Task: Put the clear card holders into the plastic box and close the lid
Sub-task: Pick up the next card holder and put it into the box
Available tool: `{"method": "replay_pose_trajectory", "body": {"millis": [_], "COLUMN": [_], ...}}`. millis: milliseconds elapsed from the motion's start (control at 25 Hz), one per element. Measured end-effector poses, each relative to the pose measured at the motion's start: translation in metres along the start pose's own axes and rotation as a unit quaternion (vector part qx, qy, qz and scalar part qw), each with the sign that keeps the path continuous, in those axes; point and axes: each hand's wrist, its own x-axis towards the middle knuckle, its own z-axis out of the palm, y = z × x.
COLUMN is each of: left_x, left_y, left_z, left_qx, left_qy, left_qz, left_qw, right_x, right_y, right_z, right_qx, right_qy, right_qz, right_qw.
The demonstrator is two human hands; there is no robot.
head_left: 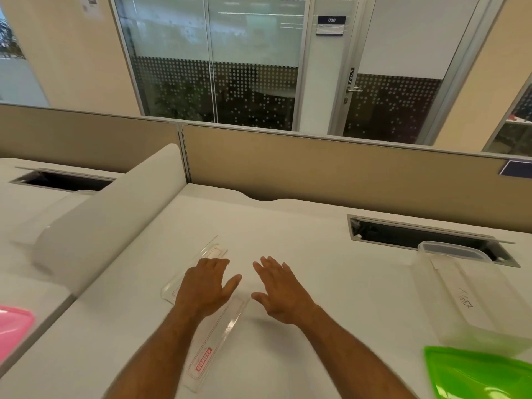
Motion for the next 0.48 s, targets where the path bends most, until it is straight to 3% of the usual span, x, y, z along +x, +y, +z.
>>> {"method": "replay_pose_trajectory", "body": {"millis": [240, 480], "left_x": [-0.022, -0.035], "left_y": [-0.036, -0.040], "left_z": [-0.017, -0.014], "left_qx": [0.001, 0.018], "left_qy": [-0.038, -0.147], "left_qz": [0.058, 0.112], "left_qw": [0.998, 0.983], "right_x": [0.030, 0.030], "right_y": [-0.033, -0.041], "right_z": [0.013, 0.017], "right_qx": [-0.031, -0.072], "right_qy": [0.014, -0.002], "right_qz": [-0.120, -0.138], "right_qw": [0.992, 0.988]}}
